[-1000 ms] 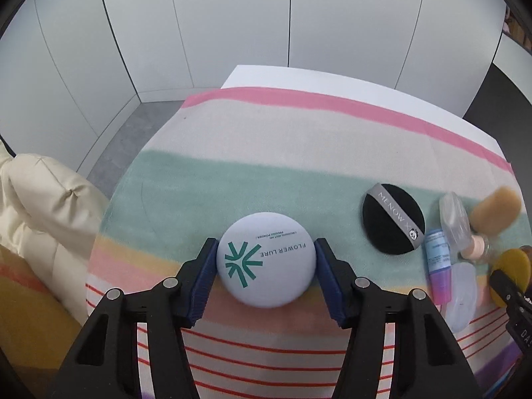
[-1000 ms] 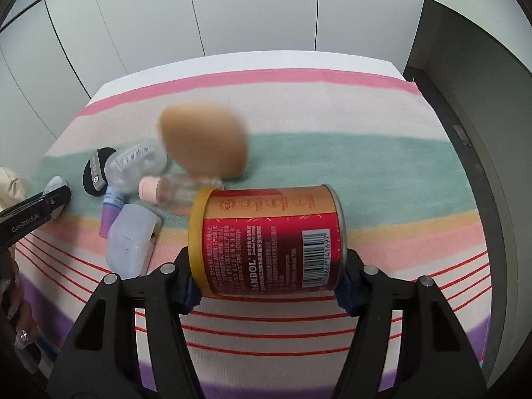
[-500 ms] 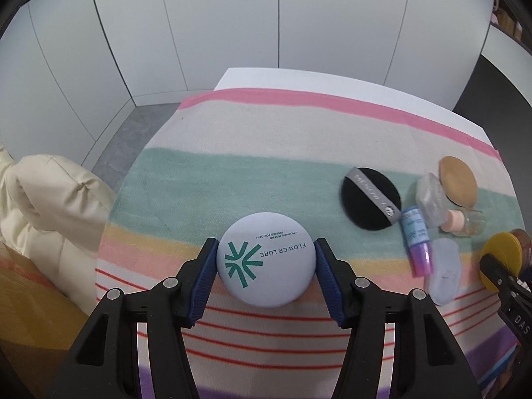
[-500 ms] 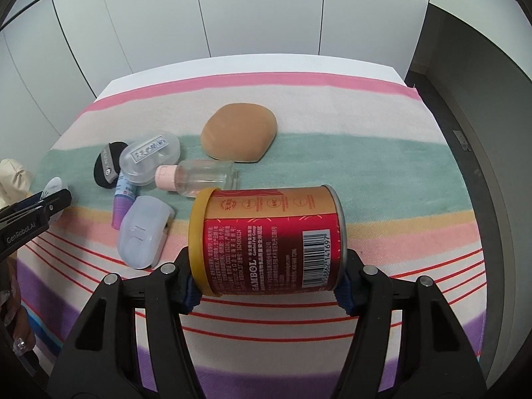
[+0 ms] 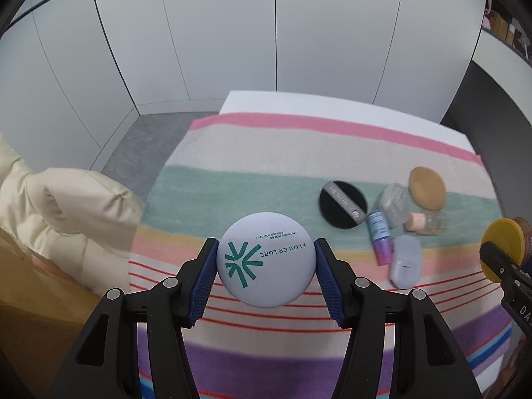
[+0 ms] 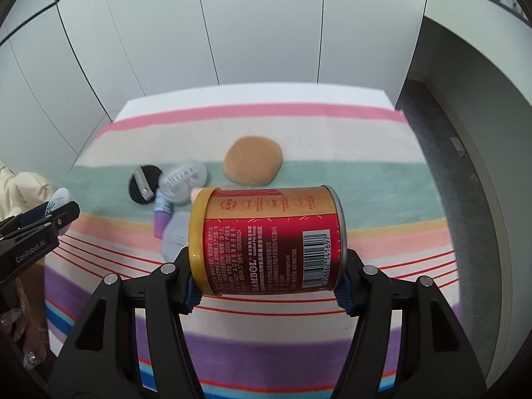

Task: Organize objects
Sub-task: 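Lift the white compact and red can off the cloth with both tools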

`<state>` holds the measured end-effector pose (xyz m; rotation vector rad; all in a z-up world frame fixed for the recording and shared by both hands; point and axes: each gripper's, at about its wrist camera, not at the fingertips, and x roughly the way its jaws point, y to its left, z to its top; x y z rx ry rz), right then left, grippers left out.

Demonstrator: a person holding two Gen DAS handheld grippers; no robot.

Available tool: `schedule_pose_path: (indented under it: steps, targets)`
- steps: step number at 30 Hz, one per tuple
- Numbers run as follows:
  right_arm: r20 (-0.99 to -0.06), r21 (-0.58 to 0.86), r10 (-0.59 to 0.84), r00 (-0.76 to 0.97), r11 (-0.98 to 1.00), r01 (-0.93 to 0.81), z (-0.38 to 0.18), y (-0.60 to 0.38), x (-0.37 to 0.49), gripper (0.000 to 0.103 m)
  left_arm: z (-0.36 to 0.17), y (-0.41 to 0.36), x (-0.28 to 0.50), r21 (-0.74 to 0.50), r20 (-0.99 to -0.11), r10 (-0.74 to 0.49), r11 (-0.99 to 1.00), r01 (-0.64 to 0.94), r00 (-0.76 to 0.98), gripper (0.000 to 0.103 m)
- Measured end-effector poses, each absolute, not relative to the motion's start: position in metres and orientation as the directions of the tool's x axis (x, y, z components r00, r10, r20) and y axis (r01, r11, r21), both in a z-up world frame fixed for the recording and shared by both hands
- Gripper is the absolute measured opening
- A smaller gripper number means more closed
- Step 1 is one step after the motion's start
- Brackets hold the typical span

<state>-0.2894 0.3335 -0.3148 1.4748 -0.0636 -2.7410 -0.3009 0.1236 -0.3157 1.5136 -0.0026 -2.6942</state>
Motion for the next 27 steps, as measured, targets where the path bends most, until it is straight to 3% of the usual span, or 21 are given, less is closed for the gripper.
schedule_pose_path:
  steps: [20,27]
  targets:
    - [-0.729,0.032,-0.042,-0.683,-0.999,0.027,-0.145,0.334,-0.241,0.064,-0.152,0.149,-0.257,-0.006,-0.777,0.034,-0.999,-0.046,-0.628,0.058]
    - [-0.717,0.027,-0.047,-0.695,-0.999,0.041,-0.115,0.332,-0.23,0.064,-0.121,0.157,-0.242,0.013,-0.759,0.03,-0.998,-0.06,-0.651,0.058]
